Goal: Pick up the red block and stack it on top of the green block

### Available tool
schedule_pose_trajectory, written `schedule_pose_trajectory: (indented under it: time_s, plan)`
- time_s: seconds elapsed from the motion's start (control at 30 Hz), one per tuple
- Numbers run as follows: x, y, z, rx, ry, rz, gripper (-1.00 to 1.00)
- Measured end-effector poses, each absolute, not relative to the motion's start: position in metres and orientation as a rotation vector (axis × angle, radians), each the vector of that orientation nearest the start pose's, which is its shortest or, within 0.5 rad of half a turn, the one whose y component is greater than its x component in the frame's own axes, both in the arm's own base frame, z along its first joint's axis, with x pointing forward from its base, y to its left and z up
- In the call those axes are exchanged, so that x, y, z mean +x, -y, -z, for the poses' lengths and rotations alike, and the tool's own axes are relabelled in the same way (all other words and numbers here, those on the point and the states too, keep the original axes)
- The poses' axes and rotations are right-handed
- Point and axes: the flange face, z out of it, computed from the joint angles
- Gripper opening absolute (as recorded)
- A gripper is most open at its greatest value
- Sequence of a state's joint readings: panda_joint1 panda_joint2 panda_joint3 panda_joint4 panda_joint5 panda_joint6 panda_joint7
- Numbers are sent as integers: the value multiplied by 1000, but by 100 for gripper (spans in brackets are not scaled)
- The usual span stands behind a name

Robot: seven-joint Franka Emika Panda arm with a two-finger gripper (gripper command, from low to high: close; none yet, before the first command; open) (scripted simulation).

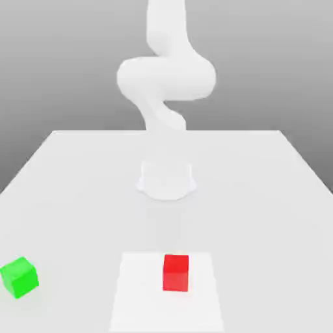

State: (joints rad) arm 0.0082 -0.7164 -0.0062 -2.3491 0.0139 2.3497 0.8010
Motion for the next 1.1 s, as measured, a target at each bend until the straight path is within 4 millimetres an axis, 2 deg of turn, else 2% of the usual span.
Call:
schedule_pose_trajectory:
  time_s: [0.13,0.2,0.3,0.47,0.63,0.83,0.87,1.1]
  plan:
    - [425,-4,-563,-2566,-1109,719,0]
    - [438,-6,-515,-2604,-1134,626,0]
    - [447,-11,-444,-2660,-1170,488,0]
    - [436,-17,-328,-2752,-1232,261,0]
    - [397,-19,-226,-2842,-1294,41,0]
    - [389,-19,-159,-2858,-1305,2,0]
    - [388,-19,-150,-2858,-1306,1,-100]
    - [388,-19,-148,-2858,-1306,1,-100]
